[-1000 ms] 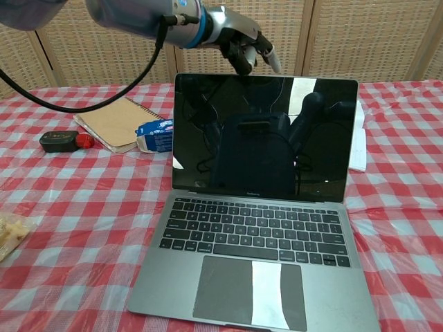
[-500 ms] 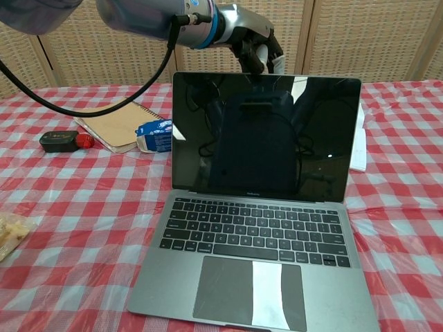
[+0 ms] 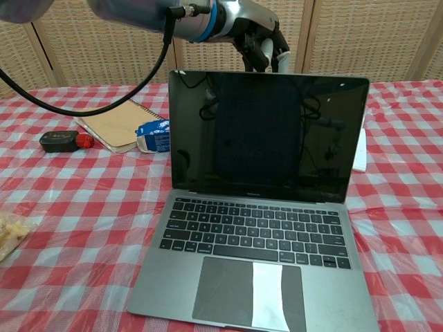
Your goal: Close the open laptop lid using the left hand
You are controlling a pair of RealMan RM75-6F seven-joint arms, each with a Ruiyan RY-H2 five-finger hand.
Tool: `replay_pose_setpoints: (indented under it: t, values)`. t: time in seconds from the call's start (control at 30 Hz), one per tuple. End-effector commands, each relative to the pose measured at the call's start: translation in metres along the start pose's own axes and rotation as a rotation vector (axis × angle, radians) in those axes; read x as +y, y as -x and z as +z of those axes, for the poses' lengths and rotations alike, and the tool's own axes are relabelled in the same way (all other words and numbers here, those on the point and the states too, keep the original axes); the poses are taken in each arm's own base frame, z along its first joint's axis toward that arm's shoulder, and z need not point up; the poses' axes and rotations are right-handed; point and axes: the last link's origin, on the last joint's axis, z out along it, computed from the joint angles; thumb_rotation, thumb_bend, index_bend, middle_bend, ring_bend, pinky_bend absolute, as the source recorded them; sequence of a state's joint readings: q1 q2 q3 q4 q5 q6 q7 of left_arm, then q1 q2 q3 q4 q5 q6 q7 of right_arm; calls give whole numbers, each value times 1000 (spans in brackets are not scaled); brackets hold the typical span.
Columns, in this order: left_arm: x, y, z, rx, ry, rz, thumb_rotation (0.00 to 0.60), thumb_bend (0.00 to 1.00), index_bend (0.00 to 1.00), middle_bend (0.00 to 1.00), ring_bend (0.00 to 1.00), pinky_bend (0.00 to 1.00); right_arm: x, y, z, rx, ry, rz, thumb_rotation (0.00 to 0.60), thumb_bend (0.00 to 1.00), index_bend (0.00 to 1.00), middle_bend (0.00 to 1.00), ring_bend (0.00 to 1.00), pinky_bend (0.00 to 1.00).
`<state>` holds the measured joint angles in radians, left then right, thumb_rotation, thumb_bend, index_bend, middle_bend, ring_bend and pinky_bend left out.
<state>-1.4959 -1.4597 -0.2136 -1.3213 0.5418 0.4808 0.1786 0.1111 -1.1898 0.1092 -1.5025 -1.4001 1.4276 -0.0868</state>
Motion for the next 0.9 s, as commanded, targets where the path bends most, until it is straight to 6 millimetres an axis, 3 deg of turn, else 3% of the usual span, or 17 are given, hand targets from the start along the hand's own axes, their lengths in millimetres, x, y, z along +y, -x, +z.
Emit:
replay_pose_setpoints:
  t: [0.03, 0.9]
  values:
    - [2, -2, -5, -15, 12, -17, 600, 1000, 506, 391, 408, 355, 0, 0, 0, -2, -1, 1, 600, 789, 48, 0, 0, 0]
    - [14, 2, -52, -173, 110, -125, 600, 1000, 509, 396, 412, 358, -5, 2, -2, -8, -8, -8, 600, 795, 50, 0, 0, 0]
